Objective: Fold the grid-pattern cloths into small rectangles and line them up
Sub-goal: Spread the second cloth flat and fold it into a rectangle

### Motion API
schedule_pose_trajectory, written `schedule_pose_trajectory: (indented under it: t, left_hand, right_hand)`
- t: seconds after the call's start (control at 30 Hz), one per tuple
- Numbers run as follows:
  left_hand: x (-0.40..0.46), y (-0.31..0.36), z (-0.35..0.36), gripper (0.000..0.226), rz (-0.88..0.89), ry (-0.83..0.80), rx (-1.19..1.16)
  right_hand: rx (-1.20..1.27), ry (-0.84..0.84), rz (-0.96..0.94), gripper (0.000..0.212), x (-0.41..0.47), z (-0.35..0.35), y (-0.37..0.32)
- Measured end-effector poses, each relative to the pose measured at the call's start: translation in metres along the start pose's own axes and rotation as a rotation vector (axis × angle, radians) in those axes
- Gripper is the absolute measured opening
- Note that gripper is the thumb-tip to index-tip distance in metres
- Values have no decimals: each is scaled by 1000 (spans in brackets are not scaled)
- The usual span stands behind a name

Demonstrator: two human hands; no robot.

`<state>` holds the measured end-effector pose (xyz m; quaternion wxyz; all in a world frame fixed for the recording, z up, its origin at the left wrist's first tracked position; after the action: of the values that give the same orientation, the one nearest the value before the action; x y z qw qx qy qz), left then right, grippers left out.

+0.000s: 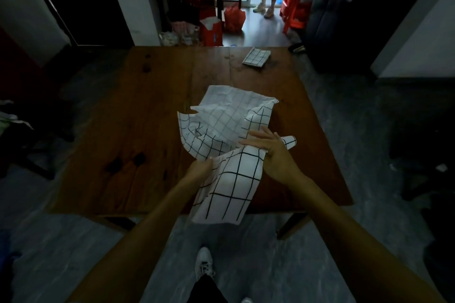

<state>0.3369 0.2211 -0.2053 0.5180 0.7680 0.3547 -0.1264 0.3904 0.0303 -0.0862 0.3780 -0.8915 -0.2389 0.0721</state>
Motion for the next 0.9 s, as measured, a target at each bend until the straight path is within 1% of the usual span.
schedule_pose_trajectory:
  t: [0.07,0.13,0.2,0.27,0.33,0.4,0.43,0.5,0.53,0.6,0.63,0.73,0.77,0.8,0.83,0.87,0.9]
  left_hand:
    - [11,4,12,47,-33,-116,-94]
    - [27,13,17,38,-3,-175,-240]
    - [47,28,8,26,72,-152,-355]
    - [64,49,-5,23,169,-130,-419]
    - [76,71,-20,23,256,-105,-424]
    - [86,88,-35,22,324,-89,-417]
    - [92,94,-42,24,356,-76,-410]
    - [100,106,-57,34,412,-30,-398]
    - [103,112,-65,39,436,1,-405]
    - [107,122,-76,44,497,40,-432]
    - [109,126,-79,41,524,52,-430]
    - [115,130,-84,25,553,89,-357]
    - [118,130,-86,21,562,132,-328]
    - [116,133,-89,17,587,196,-248]
    - [114,140,-90,14,649,259,-151]
    - [108,152,-85,15,751,265,-55]
    - [99,167,-74,17,886,218,19]
  right_hand:
    - [11,8,23,87,9,-10,2]
    - [-6,15,47,88,18,-18,4]
    - [-14,39,87,84,30,-22,15]
    - [-18,82,110,80,40,-27,27]
    - [-11,143,80,65,49,-33,30]
    - [93,211,111,43,55,-38,33]
    - [198,242,162,37,58,-39,37]
    - [431,274,224,39,62,-41,39]
    - [484,280,226,39,64,-41,38]
    - [463,274,212,33,71,-44,27]
    - [450,268,204,30,76,-46,21]
    - [434,265,204,28,93,-50,20]
    - [407,257,222,29,100,-49,25]
    - [379,251,235,29,106,-50,31]
    - [358,241,241,30,111,-50,34]
    - [336,226,242,30,117,-50,35]
    - [321,210,234,29,122,-50,31]
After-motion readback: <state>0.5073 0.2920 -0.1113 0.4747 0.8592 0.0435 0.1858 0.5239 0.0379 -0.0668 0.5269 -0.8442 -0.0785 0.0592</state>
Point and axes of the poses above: each hand's wrist, its own x-axis towards the middle knuckle, its own z-axis out of the palm, y = z × x, the point moved 8 cm from there along x, towards the middle knuckle, and after that the axes turned 4 degrees about z, right-handed, at the moved point
